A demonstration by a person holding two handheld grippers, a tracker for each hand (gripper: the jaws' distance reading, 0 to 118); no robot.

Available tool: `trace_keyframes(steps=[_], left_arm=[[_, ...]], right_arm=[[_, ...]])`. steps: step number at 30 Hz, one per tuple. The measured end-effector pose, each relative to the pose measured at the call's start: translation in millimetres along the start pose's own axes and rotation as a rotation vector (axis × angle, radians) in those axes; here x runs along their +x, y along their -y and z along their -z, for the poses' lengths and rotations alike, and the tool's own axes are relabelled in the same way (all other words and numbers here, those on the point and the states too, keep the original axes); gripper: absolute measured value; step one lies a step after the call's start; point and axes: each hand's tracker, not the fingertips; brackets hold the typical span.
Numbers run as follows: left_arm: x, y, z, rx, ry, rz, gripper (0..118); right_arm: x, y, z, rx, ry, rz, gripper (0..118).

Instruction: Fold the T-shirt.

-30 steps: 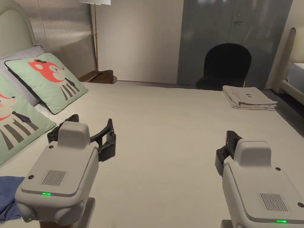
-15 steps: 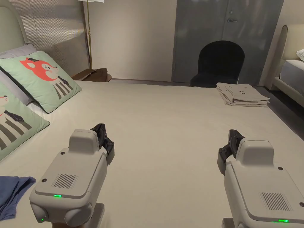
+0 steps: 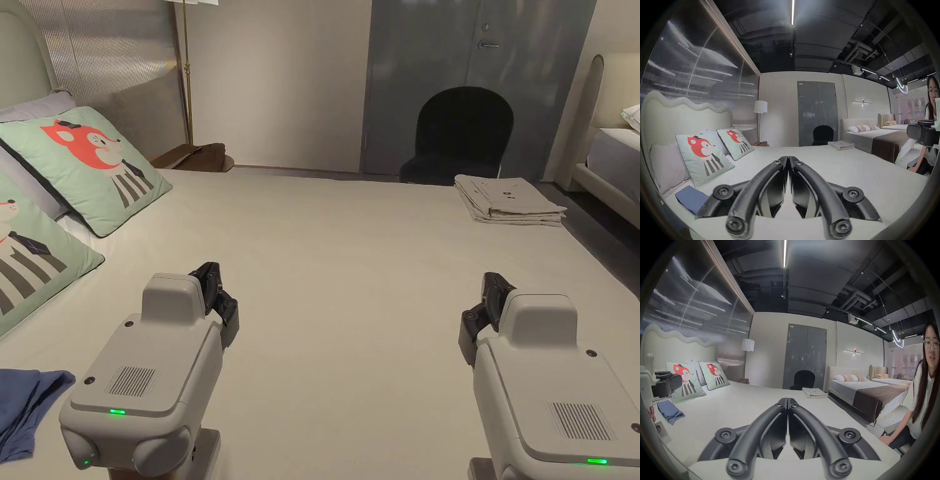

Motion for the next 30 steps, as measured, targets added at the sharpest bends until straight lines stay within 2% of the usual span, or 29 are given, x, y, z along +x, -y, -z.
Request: trace_keyframes(steps=[30], left_arm=[[-4.7, 5.8, 3.4, -0.014, 0.012, -0.002, 0]], right_arm=[[-4.4, 0.9, 5.7, -0.010, -0.003, -0.017, 0]])
